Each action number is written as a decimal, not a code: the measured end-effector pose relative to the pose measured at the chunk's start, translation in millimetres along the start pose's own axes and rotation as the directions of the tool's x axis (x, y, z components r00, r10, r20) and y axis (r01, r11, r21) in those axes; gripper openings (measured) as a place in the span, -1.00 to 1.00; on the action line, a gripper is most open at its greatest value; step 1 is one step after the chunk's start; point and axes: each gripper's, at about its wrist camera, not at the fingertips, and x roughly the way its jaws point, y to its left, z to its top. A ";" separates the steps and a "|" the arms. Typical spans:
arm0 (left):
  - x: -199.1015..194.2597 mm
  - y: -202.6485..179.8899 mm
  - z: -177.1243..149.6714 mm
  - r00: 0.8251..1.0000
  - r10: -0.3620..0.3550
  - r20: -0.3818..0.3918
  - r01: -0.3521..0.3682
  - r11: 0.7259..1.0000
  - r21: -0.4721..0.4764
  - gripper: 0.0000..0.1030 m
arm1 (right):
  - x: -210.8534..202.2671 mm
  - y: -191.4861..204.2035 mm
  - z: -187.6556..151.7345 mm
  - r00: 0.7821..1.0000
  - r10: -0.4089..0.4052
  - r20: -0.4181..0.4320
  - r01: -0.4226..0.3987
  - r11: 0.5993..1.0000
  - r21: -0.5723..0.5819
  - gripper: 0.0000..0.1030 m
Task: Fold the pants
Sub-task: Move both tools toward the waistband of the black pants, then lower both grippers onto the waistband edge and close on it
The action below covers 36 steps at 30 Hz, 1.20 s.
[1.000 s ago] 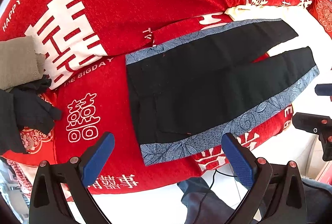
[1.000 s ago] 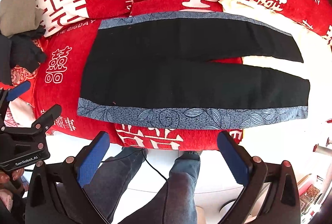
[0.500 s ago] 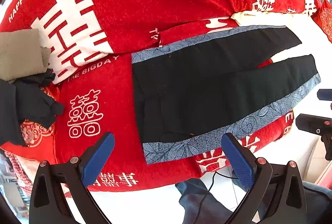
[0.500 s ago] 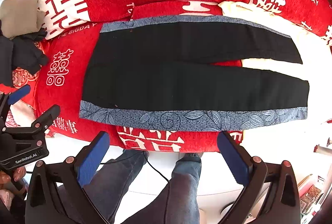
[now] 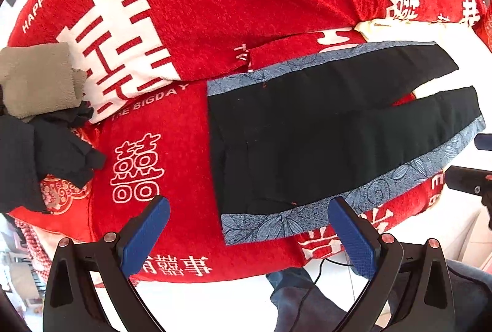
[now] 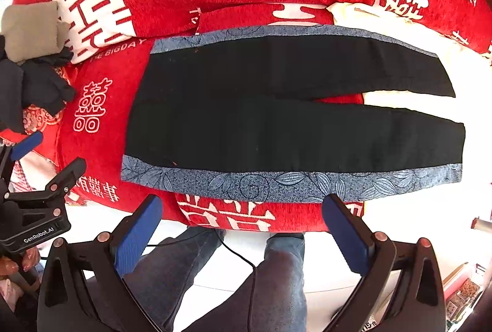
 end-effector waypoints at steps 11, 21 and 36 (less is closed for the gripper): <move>-17.2 -17.3 -14.9 0.994 0.063 -0.093 -0.080 0.978 -0.193 1.00 | -6.3 -49.1 -5.0 0.995 0.096 0.008 -0.096 0.995 -0.037 1.00; -37.1 -32.4 -38.1 0.980 0.089 -0.180 -0.132 0.962 -0.239 1.00 | 8.7 -63.9 -11.2 0.996 0.090 -0.012 -0.091 0.994 -0.063 1.00; 68.9 -45.9 -54.0 0.975 -0.002 -0.223 -0.037 0.985 -0.169 1.00 | 70.0 -55.9 -25.9 0.997 0.069 0.024 -0.070 0.996 0.059 1.00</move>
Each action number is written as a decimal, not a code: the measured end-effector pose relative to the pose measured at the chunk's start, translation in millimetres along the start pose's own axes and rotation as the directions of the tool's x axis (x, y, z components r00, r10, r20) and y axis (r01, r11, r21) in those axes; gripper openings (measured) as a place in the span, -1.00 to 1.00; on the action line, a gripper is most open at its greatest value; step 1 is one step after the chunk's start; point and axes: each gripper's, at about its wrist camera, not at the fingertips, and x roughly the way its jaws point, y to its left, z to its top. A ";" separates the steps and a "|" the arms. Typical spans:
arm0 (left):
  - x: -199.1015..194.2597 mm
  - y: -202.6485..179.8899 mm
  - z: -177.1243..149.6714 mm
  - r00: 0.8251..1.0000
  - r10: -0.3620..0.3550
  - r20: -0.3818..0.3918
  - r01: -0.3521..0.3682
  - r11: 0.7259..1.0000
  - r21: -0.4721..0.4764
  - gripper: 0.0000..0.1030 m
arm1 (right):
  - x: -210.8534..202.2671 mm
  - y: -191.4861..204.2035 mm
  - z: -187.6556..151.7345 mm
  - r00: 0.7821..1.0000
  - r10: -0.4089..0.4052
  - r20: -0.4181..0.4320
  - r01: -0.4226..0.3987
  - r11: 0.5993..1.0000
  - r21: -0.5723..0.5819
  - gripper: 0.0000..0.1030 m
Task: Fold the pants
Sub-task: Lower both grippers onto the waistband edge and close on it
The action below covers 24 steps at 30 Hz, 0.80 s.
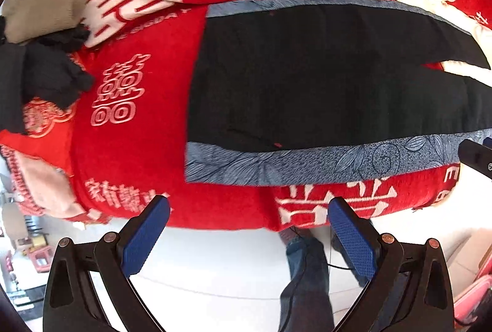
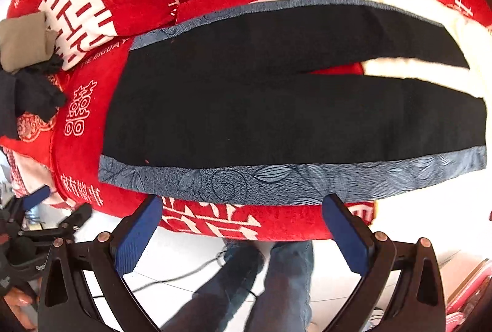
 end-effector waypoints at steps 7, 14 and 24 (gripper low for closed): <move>47.8 -11.0 2.9 0.998 -0.061 0.024 0.061 0.998 -0.030 1.00 | 39.3 -6.5 -3.4 0.996 0.088 0.017 -0.089 0.993 0.074 1.00; 78.1 -9.1 0.4 0.995 -0.096 0.014 0.097 0.992 -0.080 1.00 | 71.2 -4.0 -4.8 0.996 0.086 -0.007 -0.086 0.995 0.056 1.00; 80.0 13.3 -8.1 0.978 -0.195 0.074 0.203 0.972 -0.115 1.00 | 81.1 -1.5 -11.0 0.968 0.251 -0.012 -0.249 0.965 0.088 1.00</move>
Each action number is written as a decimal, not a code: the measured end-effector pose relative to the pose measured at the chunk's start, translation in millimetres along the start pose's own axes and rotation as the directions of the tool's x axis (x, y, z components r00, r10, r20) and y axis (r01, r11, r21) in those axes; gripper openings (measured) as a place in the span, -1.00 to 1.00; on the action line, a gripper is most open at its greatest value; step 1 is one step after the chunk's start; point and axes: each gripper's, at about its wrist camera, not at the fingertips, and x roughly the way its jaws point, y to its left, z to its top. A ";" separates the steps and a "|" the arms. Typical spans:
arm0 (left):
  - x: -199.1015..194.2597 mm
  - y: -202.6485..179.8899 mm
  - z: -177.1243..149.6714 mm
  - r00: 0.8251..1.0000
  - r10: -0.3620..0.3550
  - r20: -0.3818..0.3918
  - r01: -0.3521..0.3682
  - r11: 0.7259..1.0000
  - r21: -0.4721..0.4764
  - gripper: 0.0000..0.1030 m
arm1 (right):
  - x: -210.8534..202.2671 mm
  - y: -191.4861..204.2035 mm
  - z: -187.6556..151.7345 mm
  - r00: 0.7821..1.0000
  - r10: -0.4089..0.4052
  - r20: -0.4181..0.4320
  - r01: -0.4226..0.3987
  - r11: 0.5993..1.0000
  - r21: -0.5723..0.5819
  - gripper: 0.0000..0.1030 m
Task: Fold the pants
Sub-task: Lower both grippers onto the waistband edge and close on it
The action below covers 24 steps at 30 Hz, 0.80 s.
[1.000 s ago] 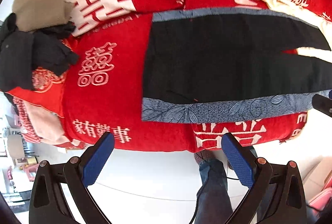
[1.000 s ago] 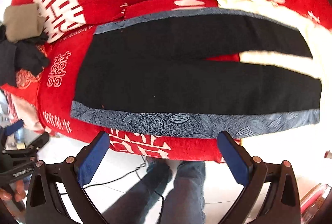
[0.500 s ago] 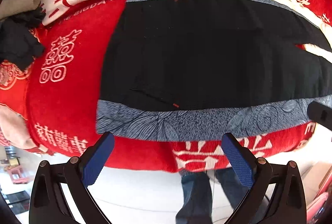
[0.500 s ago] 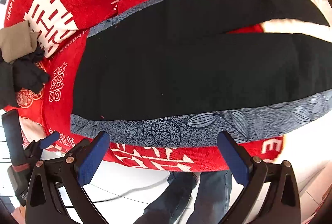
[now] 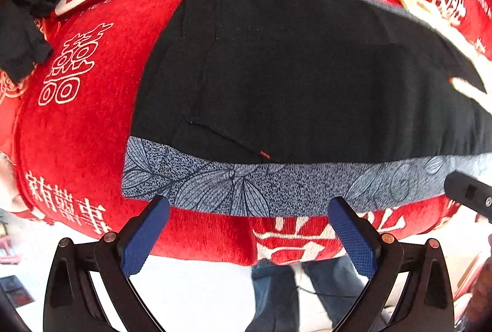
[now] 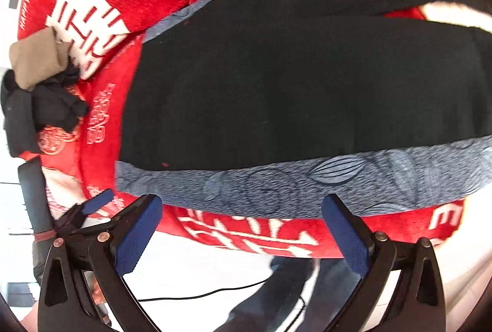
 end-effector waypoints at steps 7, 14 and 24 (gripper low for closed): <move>5.6 57.7 -6.5 0.962 -0.265 0.064 0.272 0.937 -0.217 1.00 | 28.0 -3.8 -17.1 0.953 0.289 -0.092 -0.281 0.955 0.097 0.22; 32.4 92.5 -23.6 0.925 -0.371 0.078 0.373 0.855 -0.361 0.90 | 84.0 -18.0 -42.1 0.921 0.373 -0.108 -0.349 0.917 0.191 0.14; 56.8 87.8 -32.0 0.905 -0.423 0.038 0.392 0.797 -0.458 0.90 | 102.3 -26.7 -31.1 0.871 0.491 0.027 -0.468 0.811 0.351 -0.86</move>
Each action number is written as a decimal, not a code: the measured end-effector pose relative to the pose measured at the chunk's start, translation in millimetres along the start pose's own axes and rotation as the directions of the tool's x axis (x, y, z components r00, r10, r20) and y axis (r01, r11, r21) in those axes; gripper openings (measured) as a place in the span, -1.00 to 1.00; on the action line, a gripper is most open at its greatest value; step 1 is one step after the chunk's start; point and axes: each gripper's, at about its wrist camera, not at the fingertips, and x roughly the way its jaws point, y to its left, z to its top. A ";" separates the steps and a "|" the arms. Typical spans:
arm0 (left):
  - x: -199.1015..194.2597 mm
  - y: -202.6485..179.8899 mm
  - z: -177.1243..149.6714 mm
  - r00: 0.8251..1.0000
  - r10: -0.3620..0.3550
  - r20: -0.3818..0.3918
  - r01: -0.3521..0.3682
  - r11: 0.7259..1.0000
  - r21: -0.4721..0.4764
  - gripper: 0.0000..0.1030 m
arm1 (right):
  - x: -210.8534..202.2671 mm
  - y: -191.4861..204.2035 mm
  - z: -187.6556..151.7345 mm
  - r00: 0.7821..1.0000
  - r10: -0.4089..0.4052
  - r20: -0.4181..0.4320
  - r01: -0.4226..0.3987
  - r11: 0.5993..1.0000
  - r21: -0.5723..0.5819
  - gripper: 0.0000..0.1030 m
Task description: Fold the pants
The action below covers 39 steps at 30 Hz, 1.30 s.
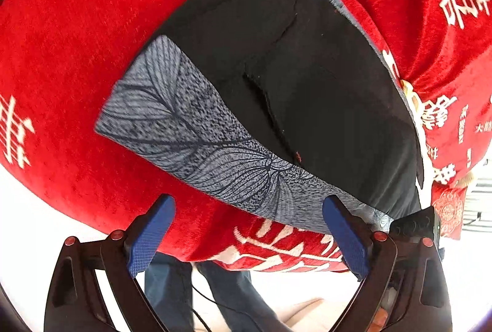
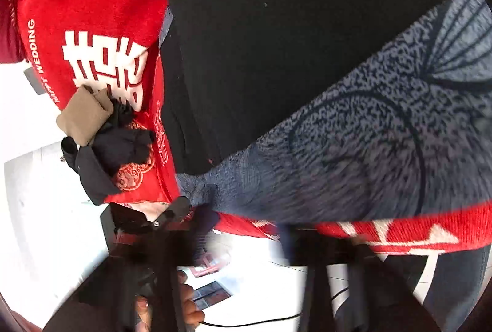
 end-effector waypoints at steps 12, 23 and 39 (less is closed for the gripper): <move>16.9 -14.7 17.0 1.000 0.005 0.030 -0.006 0.999 0.038 -0.35 | -53.6 -10.6 -11.4 0.991 -0.131 0.003 0.130 0.984 -0.123 -0.07; 26.3 -26.6 20.7 0.999 0.047 0.014 -0.048 0.995 0.084 -0.39 | -120.5 -87.3 -0.6 0.944 0.103 0.313 -0.178 0.959 0.222 -0.85; -59.9 -146.7 113.2 0.964 0.009 0.266 -0.063 0.979 0.192 -0.57 | -179.2 107.3 178.5 0.989 -0.038 0.142 0.072 0.968 -0.241 -0.92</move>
